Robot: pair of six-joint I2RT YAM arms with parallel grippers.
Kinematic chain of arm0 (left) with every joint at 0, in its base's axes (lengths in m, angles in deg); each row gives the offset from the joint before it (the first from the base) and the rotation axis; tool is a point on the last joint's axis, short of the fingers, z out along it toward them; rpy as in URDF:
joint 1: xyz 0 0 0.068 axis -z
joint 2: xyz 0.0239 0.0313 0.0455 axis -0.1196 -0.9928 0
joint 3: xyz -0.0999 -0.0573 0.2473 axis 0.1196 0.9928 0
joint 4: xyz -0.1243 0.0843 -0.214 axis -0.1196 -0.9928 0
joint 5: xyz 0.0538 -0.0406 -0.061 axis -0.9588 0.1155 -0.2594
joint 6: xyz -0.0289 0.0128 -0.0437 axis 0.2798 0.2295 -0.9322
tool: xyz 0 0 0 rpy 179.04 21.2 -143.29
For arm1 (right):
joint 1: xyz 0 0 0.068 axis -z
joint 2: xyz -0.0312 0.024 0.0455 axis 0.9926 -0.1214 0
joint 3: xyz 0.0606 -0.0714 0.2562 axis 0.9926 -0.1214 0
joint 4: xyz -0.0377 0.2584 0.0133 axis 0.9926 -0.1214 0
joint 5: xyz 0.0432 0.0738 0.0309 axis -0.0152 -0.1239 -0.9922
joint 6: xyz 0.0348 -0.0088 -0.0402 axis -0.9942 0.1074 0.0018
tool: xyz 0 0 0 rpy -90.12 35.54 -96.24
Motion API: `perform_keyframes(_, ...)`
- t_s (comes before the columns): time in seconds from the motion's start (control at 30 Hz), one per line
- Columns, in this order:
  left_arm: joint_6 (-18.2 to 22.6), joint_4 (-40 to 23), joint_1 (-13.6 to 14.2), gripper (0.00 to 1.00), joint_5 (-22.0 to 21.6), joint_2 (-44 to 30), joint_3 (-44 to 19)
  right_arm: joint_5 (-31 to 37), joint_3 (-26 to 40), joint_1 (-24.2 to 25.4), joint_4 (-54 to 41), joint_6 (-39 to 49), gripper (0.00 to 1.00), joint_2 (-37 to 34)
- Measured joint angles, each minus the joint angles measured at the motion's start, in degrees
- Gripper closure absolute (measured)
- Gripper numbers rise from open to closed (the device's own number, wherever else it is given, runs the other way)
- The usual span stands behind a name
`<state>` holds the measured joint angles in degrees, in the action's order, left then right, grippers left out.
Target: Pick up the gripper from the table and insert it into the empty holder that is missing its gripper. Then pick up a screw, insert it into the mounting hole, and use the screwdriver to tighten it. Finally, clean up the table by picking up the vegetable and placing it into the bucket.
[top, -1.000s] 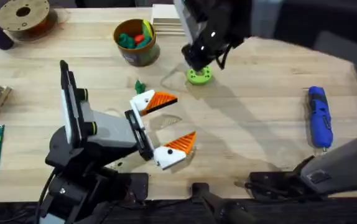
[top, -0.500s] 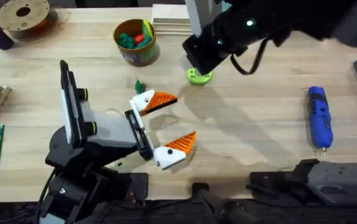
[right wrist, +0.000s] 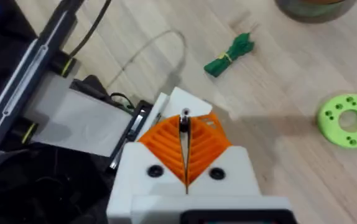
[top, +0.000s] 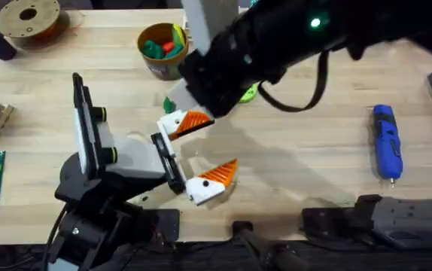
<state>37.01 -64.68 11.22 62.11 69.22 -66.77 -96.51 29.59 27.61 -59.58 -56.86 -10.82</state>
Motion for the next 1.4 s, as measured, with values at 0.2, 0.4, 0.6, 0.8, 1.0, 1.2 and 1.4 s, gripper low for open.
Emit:
perform_keyframes(0.2, 0.01, 0.00, 0.00, 0.014, 0.00, -0.01, 0.00, -1.06, 0.00, -1.68, -0.22, -0.98, 0.994, -4.38)
perform_keyframes(0.4, 0.01, 0.00, 0.00, 0.014, 0.00, -0.01, 0.00, -1.11, 0.00, -1.35, -1.31, -1.15, 0.994, -5.77)
perform_keyframes(0.6, 0.01, 0.00, 0.00, 0.014, 0.00, 0.01, 0.00, -1.12, 0.00, -1.31, -1.43, -1.16, 0.994, -5.97)
perform_keyframes(0.8, 0.01, 0.00, 0.00, 0.014, 0.00, -0.01, 0.00, -1.12, 0.00, -1.29, -1.23, -1.13, 0.994, -6.03)
perform_keyframes(1.0, -0.37, -0.11, 0.00, 0.014, 0.00, -0.06, 0.00, -1.13, 0.06, -1.23, -1.22, -1.13, 0.994, -7.99)
perform_keyframes(1.2, -0.47, -0.11, 0.00, 0.014, 0.22, -0.06, 0.00, -1.12, 0.38, -0.98, -1.43, -1.11, 0.994, -8.37)
perform_keyframes(1.4, -0.47, -0.11, 0.00, 0.014, 0.42, -0.05, 0.00, -1.11, 0.52, -0.96, -1.12, -1.11, 0.994, -8.63)
